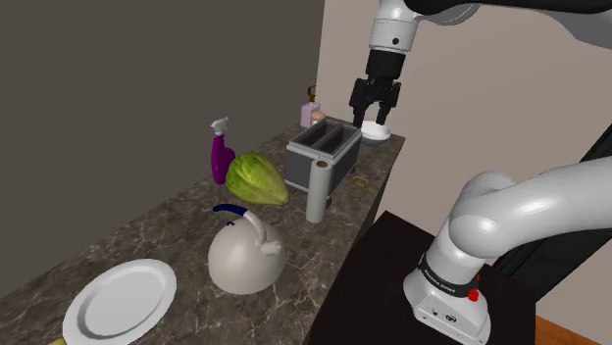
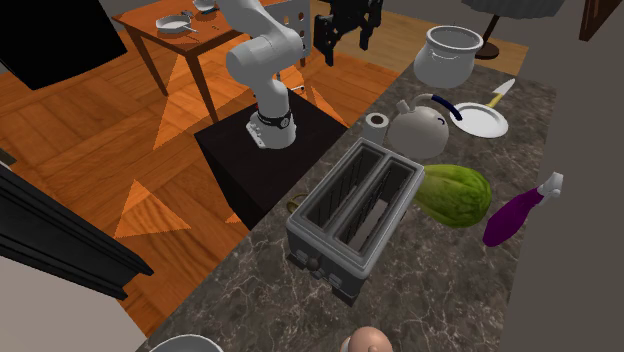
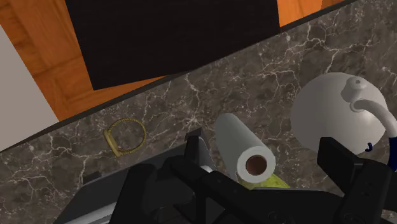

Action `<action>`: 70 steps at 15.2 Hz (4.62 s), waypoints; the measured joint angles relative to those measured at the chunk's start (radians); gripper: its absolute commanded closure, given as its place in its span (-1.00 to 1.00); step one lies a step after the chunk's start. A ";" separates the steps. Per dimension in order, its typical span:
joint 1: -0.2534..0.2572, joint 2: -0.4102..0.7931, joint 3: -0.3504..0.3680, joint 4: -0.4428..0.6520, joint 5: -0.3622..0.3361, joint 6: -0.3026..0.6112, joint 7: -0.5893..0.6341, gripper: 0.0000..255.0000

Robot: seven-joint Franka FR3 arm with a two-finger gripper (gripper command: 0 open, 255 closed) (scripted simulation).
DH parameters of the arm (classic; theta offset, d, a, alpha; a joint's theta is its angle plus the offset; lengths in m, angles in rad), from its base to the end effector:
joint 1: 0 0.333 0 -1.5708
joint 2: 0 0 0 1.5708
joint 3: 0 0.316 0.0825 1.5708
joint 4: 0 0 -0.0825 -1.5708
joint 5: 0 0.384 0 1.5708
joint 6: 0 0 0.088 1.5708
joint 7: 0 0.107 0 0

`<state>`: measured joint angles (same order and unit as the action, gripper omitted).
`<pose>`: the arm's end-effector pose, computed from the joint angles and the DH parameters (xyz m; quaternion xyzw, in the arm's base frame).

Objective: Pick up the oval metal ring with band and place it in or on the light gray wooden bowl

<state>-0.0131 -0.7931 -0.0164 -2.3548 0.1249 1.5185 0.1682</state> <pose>0.2994 0.0035 0.5898 -0.9930 0.0940 0.0264 0.0665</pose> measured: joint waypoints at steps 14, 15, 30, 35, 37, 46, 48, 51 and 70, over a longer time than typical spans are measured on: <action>-0.086 0.095 -0.046 -0.305 -0.097 0.431 -0.040 -1.00; -0.095 0.117 -0.052 -0.319 -0.106 0.471 -0.044 -1.00; -0.200 0.535 -0.128 -0.420 -0.204 1.043 -0.060 -1.00; -0.196 0.626 -0.134 -0.428 -0.194 1.142 -0.068 -1.00; -0.195 0.643 -0.135 -0.429 -0.192 1.161 -0.069 -1.00; -0.194 0.649 -0.136 -0.430 -0.191 1.168 -0.070 1.00; -0.194 0.649 -0.136 -0.430 -0.191 1.168 -0.070 1.00; -0.194 0.649 -0.136 -0.430 -0.191 1.168 -0.070 1.00; -0.206 0.421 -0.121 -0.372 -0.210 0.883 -0.057 1.00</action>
<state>-0.2190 -0.3722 -0.1379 -2.7268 -0.0855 2.4014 0.1114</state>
